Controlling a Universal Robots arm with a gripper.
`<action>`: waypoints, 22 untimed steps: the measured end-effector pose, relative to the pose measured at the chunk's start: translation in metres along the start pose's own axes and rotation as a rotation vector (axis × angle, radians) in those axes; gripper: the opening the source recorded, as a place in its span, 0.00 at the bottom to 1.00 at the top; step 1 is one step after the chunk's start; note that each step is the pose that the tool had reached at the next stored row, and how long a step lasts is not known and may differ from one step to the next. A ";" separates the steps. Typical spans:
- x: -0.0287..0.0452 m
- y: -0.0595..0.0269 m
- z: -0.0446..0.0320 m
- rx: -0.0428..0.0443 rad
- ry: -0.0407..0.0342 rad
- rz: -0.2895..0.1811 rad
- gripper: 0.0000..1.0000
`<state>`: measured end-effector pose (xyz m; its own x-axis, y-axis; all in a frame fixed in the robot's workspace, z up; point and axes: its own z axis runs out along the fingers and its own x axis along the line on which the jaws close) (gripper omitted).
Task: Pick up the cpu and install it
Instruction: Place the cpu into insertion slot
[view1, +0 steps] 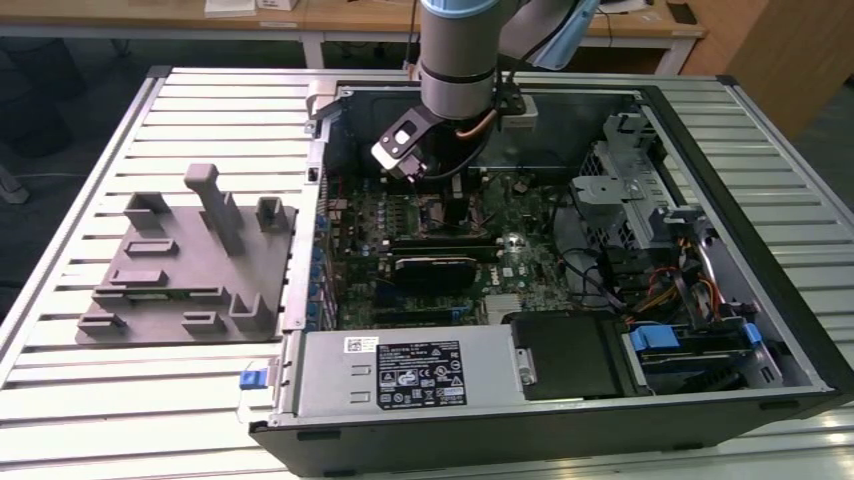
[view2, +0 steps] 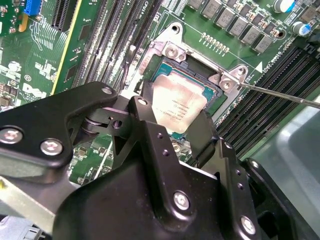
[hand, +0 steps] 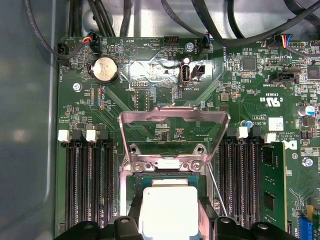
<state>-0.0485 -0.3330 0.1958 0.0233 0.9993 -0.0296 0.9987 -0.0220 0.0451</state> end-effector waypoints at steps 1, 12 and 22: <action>0.0000 0.0000 0.0001 -0.0001 0.0001 0.000 0.53; -0.0001 0.0001 -0.0027 -0.0002 0.0002 0.000 0.60; -0.0002 0.0004 -0.0075 -0.0002 0.0003 0.000 0.59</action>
<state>-0.0484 -0.3329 0.2033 0.0233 0.9993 -0.0293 0.9987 -0.0219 0.0453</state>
